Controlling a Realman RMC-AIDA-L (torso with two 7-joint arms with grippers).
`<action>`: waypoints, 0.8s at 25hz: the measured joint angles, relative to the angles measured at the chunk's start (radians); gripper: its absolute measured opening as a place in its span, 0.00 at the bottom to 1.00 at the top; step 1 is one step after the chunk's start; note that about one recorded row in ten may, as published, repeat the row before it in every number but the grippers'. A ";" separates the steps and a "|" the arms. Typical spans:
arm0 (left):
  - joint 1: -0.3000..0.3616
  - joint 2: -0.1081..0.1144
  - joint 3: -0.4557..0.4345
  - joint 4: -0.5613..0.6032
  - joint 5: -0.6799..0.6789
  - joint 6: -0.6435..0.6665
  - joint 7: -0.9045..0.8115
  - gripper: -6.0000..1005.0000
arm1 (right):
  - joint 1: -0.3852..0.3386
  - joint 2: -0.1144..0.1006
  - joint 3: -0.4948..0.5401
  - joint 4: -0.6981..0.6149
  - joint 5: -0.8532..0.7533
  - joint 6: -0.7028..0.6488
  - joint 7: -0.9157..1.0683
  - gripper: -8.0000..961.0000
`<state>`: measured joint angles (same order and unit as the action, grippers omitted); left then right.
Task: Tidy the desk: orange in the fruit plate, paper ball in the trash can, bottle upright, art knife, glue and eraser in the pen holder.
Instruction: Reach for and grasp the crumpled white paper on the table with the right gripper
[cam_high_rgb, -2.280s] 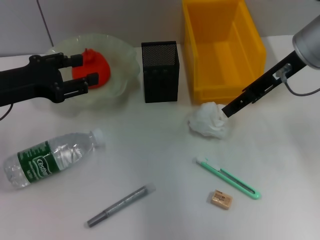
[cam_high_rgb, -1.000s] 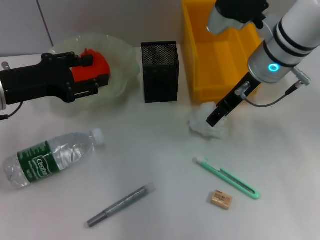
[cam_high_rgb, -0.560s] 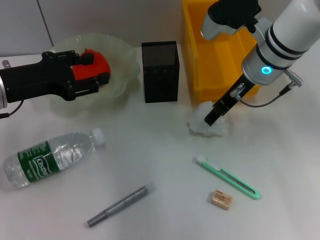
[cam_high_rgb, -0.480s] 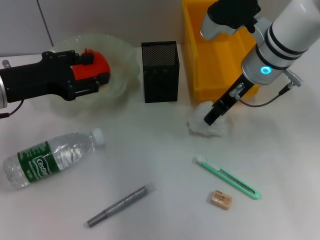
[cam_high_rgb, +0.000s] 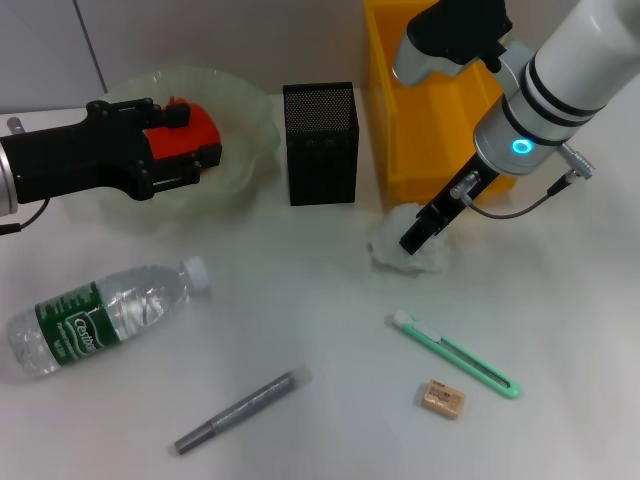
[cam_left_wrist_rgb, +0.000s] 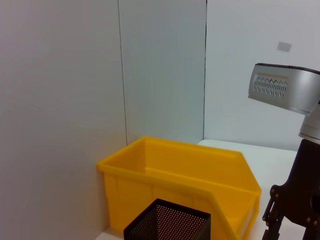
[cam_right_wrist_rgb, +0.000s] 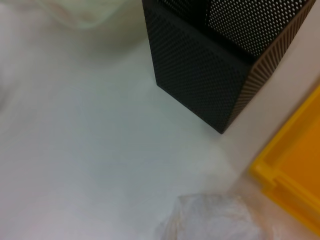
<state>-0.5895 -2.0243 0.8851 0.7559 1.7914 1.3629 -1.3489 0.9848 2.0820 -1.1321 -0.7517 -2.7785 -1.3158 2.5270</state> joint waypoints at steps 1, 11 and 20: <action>0.000 0.000 0.000 0.001 0.000 0.000 0.000 0.62 | 0.000 0.000 0.000 0.000 0.000 0.001 0.000 0.57; 0.000 -0.001 0.000 0.002 0.002 0.001 0.001 0.62 | -0.005 0.001 0.000 0.000 0.001 0.001 0.004 0.53; 0.003 -0.002 0.001 0.003 0.002 0.001 0.001 0.62 | -0.009 0.001 0.000 0.006 0.001 -0.002 0.006 0.39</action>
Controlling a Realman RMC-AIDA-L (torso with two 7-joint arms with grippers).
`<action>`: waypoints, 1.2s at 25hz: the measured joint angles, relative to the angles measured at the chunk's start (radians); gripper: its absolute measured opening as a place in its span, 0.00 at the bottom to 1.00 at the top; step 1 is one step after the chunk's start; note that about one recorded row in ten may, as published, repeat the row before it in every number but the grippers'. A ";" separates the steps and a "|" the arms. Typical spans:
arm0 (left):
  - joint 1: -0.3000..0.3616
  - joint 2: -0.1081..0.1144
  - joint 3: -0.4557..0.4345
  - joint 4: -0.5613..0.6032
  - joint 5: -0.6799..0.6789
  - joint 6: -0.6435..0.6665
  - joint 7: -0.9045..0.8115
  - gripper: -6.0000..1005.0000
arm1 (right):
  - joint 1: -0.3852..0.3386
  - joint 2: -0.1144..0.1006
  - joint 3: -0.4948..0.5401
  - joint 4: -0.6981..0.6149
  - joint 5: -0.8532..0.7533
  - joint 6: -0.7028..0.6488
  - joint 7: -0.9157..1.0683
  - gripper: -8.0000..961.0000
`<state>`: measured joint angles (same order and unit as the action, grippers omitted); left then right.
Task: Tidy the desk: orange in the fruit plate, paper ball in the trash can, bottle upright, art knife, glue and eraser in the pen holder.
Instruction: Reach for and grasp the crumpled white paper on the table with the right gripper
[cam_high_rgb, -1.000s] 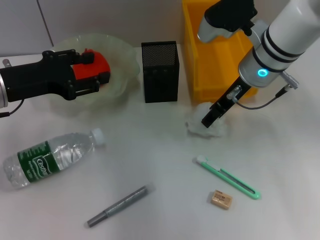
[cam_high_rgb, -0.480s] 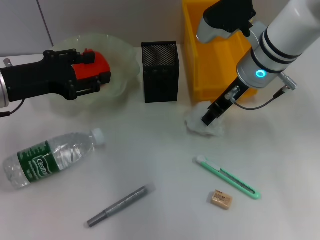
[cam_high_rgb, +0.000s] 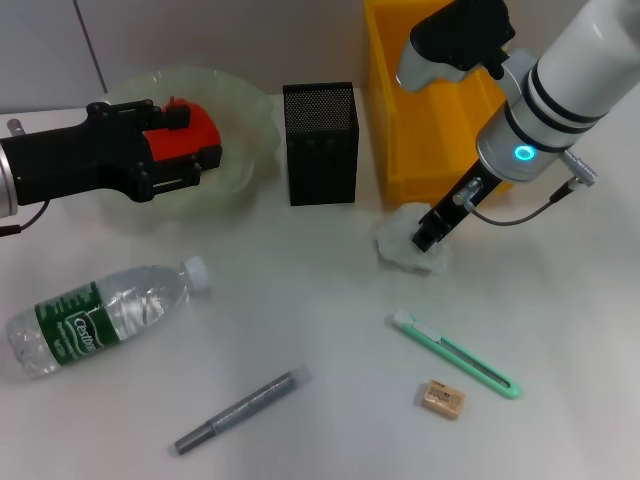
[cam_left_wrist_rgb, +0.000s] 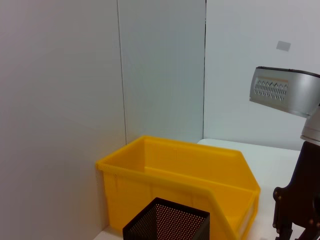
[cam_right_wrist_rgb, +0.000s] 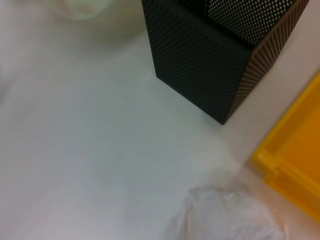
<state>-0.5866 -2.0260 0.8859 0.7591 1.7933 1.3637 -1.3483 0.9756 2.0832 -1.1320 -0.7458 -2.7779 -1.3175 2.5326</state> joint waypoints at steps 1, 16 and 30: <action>0.000 0.000 0.000 0.001 0.000 0.000 0.000 0.62 | 0.000 0.000 0.000 0.002 0.000 0.001 0.000 0.37; 0.005 -0.002 0.001 0.003 0.000 0.000 0.000 0.62 | 0.000 -0.001 0.000 0.002 0.000 -0.014 0.015 0.25; 0.006 0.000 0.001 0.005 0.000 0.000 0.010 0.62 | -0.068 -0.001 -0.046 -0.211 0.121 -0.122 -0.012 0.53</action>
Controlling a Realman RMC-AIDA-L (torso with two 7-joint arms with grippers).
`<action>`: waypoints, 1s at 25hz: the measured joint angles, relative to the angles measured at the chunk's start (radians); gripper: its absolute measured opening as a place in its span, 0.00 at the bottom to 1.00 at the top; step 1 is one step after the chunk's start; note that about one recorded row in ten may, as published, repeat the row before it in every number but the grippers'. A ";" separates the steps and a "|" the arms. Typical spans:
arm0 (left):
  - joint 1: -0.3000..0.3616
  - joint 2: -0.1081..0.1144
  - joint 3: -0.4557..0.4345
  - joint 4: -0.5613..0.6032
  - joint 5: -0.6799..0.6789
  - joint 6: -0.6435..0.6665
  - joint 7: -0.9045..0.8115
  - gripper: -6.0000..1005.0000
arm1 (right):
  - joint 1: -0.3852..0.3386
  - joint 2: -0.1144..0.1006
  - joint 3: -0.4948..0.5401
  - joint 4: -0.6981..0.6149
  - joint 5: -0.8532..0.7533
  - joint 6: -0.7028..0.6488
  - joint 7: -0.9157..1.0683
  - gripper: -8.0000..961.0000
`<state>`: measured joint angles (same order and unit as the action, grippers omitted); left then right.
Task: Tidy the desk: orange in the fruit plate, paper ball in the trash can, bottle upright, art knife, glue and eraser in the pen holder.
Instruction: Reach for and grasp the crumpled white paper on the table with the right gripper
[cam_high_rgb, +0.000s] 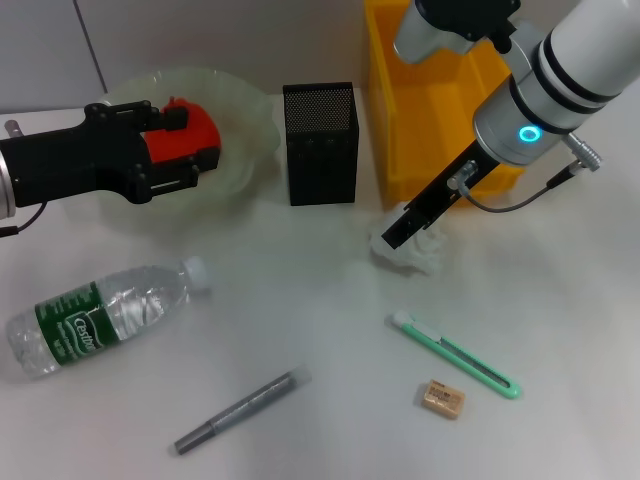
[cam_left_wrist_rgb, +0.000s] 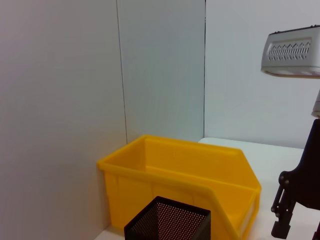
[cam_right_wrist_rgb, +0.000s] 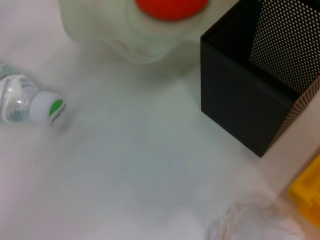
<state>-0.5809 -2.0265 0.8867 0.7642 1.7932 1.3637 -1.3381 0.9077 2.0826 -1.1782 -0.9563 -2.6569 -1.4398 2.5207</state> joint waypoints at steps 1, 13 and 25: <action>0.001 0.000 0.000 0.000 0.000 0.000 0.000 0.62 | 0.000 0.000 -0.002 -0.001 0.000 0.000 0.002 0.54; -0.004 0.003 0.000 0.000 0.007 0.000 0.002 0.62 | 0.003 -0.002 -0.006 -0.004 -0.079 -0.005 0.057 0.74; -0.010 -0.001 0.000 0.003 0.026 0.000 0.002 0.62 | 0.009 -0.002 -0.006 -0.002 -0.091 0.035 0.064 0.74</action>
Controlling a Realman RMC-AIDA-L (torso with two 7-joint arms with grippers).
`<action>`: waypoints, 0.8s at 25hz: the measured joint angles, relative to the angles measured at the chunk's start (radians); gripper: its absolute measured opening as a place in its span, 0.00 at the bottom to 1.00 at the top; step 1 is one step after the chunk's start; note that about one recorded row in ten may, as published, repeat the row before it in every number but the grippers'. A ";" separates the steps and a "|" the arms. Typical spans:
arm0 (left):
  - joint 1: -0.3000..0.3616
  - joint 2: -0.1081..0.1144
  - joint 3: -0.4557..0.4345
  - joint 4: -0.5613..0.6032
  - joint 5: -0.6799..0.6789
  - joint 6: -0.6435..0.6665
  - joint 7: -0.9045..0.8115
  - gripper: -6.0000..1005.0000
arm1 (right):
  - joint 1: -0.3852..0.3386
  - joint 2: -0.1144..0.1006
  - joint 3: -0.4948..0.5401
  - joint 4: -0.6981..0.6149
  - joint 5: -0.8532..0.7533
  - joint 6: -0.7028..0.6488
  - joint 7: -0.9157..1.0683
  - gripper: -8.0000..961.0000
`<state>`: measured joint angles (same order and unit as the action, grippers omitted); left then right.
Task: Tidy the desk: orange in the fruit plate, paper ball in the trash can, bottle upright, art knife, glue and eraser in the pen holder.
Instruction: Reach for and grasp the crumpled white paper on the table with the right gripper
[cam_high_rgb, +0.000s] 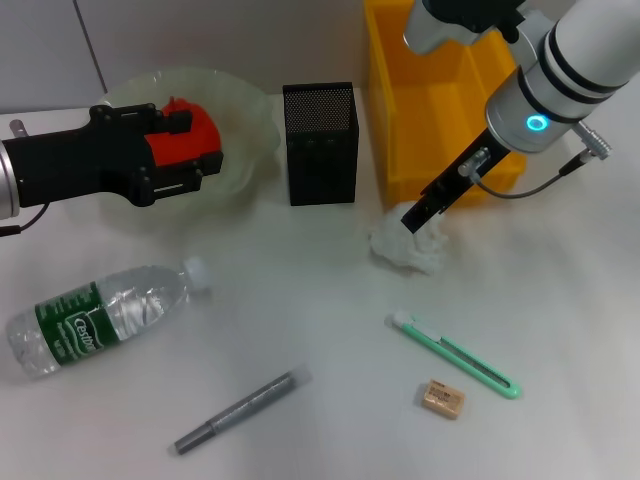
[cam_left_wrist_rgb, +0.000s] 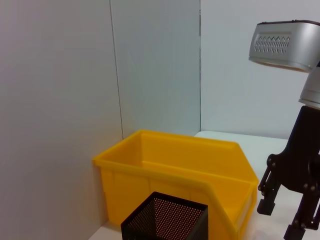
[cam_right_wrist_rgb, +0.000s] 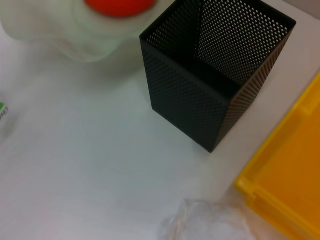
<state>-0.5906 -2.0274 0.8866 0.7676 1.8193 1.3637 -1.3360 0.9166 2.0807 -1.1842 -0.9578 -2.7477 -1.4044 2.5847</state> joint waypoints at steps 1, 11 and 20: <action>0.000 0.000 0.000 0.000 0.000 0.000 0.000 0.62 | 0.001 0.000 0.000 0.004 0.000 0.001 -0.001 0.74; 0.000 -0.001 0.000 0.001 0.005 0.000 0.000 0.62 | 0.018 0.002 -0.005 0.105 0.007 0.074 -0.005 0.73; -0.009 -0.008 0.000 0.002 0.024 0.000 0.000 0.62 | 0.029 0.002 -0.026 0.172 0.008 0.165 -0.008 0.73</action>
<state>-0.5998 -2.0349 0.8866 0.7701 1.8431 1.3637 -1.3360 0.9459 2.0832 -1.2097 -0.7860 -2.7394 -1.2394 2.5772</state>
